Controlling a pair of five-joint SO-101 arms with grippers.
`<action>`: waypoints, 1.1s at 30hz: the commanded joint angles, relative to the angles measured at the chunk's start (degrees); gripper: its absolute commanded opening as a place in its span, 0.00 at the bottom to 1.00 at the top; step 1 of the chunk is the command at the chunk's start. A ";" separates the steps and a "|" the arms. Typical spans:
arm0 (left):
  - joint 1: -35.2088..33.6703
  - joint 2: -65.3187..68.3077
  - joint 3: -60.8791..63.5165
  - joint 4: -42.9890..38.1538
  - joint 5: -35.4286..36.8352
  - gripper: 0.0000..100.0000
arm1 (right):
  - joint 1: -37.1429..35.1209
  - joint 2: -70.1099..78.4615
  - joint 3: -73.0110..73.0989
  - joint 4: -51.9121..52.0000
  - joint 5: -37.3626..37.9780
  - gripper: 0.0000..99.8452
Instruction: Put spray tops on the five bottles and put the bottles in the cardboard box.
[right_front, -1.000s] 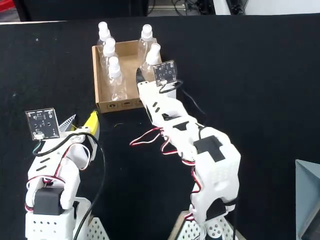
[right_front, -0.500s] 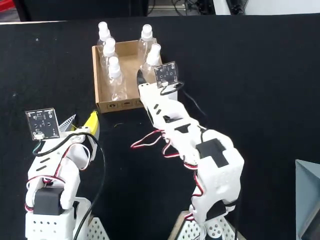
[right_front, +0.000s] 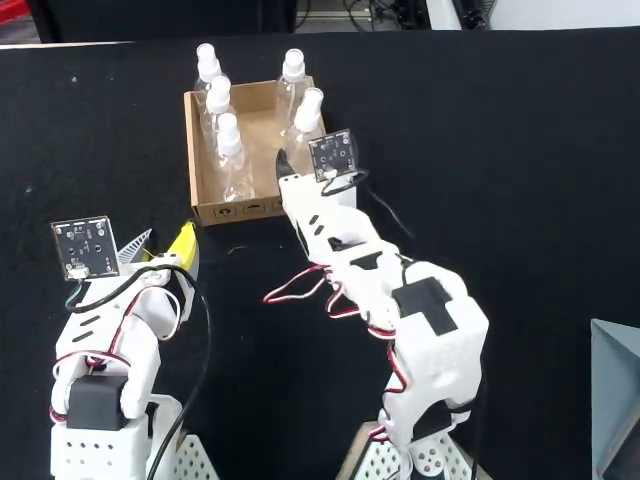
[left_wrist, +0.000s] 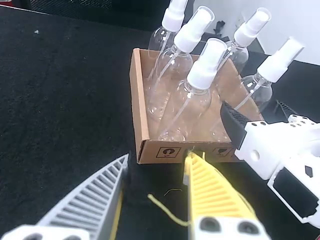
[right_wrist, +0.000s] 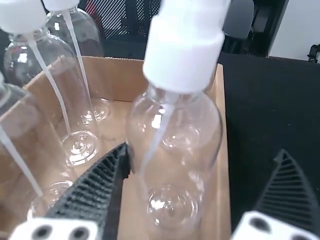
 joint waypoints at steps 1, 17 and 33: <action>-0.57 -0.79 -0.66 -1.41 0.09 0.17 | -1.14 -5.41 0.04 0.44 0.44 0.37; -0.57 -0.79 -0.66 -1.41 0.09 0.17 | -1.32 -19.65 11.56 0.44 0.44 0.37; -0.57 -0.79 -0.66 -1.41 0.09 0.17 | -1.41 -31.96 21.23 0.53 0.44 0.37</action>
